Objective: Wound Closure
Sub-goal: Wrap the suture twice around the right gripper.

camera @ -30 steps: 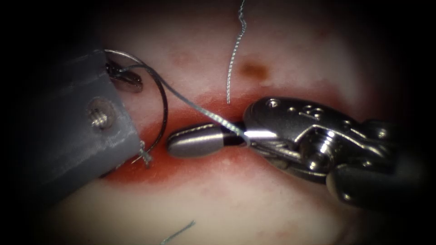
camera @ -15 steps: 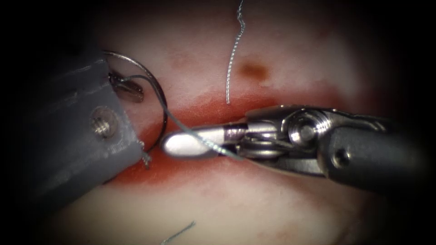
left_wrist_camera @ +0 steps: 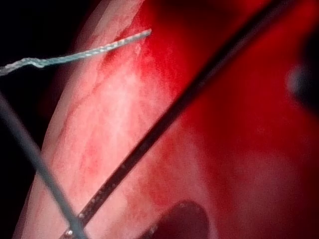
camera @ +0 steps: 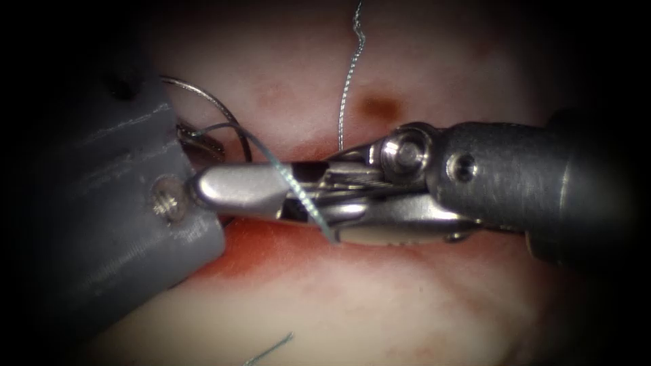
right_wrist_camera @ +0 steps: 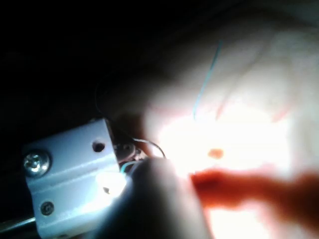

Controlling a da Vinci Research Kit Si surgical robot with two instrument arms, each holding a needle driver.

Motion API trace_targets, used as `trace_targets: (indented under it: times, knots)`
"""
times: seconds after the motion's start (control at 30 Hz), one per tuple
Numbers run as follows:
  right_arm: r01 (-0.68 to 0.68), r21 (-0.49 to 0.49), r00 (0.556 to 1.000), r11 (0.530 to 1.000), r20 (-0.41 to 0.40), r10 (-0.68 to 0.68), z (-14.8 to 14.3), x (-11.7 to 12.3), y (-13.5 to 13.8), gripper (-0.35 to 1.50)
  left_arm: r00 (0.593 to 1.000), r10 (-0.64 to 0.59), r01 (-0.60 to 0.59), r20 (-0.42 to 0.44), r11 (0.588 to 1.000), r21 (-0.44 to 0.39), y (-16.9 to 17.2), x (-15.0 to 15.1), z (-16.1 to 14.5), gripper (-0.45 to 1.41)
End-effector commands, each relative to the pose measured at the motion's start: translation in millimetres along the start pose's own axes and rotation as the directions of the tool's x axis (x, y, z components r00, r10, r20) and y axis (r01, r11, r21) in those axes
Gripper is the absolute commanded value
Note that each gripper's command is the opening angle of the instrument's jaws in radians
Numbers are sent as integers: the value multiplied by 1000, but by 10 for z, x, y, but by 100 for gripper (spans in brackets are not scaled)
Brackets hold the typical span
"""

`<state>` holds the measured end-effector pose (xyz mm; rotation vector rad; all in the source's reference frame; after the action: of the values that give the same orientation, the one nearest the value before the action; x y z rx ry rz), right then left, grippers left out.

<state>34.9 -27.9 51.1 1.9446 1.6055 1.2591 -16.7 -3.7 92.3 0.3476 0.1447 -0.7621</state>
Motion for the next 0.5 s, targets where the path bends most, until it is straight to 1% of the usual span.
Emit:
trace_targets:
  times: [0.03,0.13,0.2,0.3,0.33,0.37,0.4,0.5]
  knots:
    - [45,9,999,999,-25,-45,21,11,-7,-35,1000,6,-6,-2,1000,-6,4,-7,-7,-45]
    - [111,7,992,994,-56,-110,24,18,-15,-35,1000,16,-16,-12,1000,8,3,-4,-7,-45]
    - [168,-12,984,986,-63,-169,23,22,-19,-35,1000,19,-19,-19,1000,20,2,-2,-8,-45]
    - [307,-81,949,948,-50,-312,21,28,-26,-35,999,23,-22,-26,999,27,1,1,-9,-45]
    - [367,-108,927,924,-42,-373,21,30,-28,-35,999,24,-23,-30,999,30,0,2,-10,-45]
    - [452,-157,887,878,-24,-461,21,32,-31,-35,999,25,-24,-34,999,38,-1,4,-12,-45]
    - [452,-157,887,878,-24,-461,21,32,-31,-35,999,25,-24,-34,999,38,-1,4,-12,-45]
    - [583,-250,802,773,26,-596,24,35,-35,-35,998,49,-48,-34,998,44,-3,5,-16,-45]
